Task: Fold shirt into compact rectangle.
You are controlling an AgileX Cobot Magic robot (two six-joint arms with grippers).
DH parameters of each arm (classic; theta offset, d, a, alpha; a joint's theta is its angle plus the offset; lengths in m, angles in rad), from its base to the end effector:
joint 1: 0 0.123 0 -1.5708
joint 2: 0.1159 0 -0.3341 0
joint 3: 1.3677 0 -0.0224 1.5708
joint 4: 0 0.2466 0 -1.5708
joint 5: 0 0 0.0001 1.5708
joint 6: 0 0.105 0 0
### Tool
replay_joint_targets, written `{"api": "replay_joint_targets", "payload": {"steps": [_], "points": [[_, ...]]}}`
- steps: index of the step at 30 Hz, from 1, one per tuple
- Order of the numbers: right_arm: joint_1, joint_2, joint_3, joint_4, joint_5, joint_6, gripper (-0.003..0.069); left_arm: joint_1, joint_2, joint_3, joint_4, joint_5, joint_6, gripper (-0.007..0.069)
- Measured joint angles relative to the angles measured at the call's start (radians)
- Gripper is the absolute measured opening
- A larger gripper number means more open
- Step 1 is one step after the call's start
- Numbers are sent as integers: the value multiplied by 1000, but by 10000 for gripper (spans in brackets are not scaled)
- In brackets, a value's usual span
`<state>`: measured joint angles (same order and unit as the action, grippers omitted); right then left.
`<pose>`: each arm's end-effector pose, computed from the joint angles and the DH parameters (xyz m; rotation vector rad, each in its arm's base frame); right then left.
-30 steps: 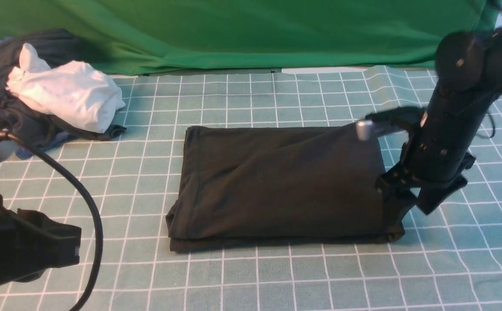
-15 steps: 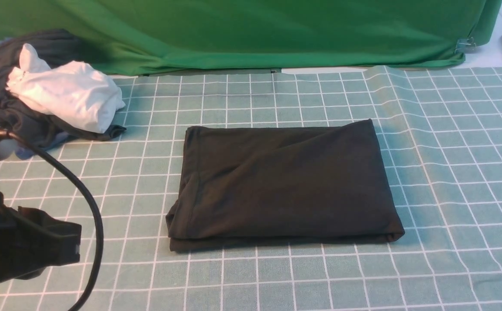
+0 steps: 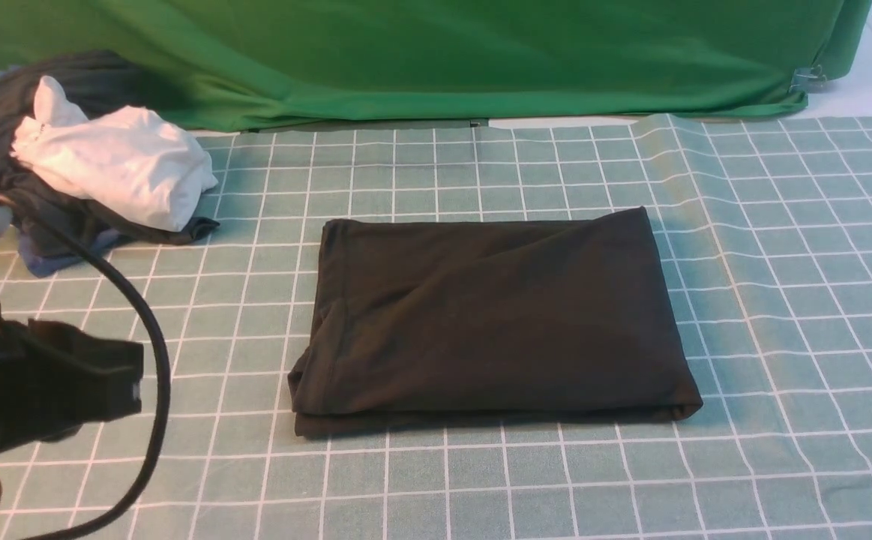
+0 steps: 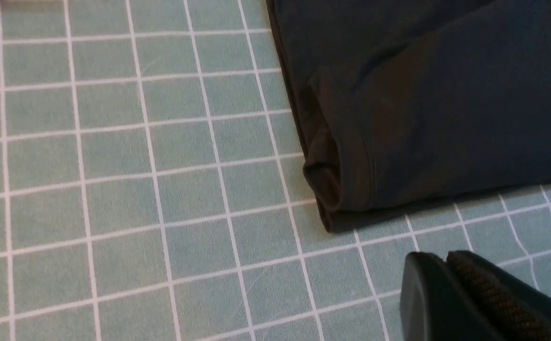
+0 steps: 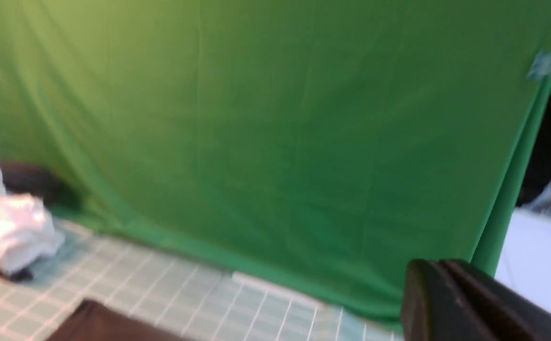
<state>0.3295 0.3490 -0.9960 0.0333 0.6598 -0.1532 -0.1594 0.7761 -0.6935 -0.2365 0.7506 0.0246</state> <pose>-0.0252 -0.0063 0.4624 -0.3551 1.4560 0.1785 0.1097 -0.0346 0.3372 0.0940 2.3136 -0.3428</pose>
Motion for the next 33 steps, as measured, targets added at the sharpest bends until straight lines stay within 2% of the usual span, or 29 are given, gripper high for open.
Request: {"api": "replay_joint_targets", "payload": {"steps": [2, 9, 18, 33], "points": [[0, -116, 97, -4, -67, 0, 20, 0, 0, 0, -4, -36, 0, 6], [0, -345, 239, -7, -188, -1, 21, 0, 0, 0, -7, -115, 1, 6], [0, -355, 250, -7, -184, -1, 28, 0, -6, 0, -7, -152, 20, 6], [0, -355, 250, -7, -184, 0, 67, 0, -162, 0, -37, -197, 60, 8]]}}
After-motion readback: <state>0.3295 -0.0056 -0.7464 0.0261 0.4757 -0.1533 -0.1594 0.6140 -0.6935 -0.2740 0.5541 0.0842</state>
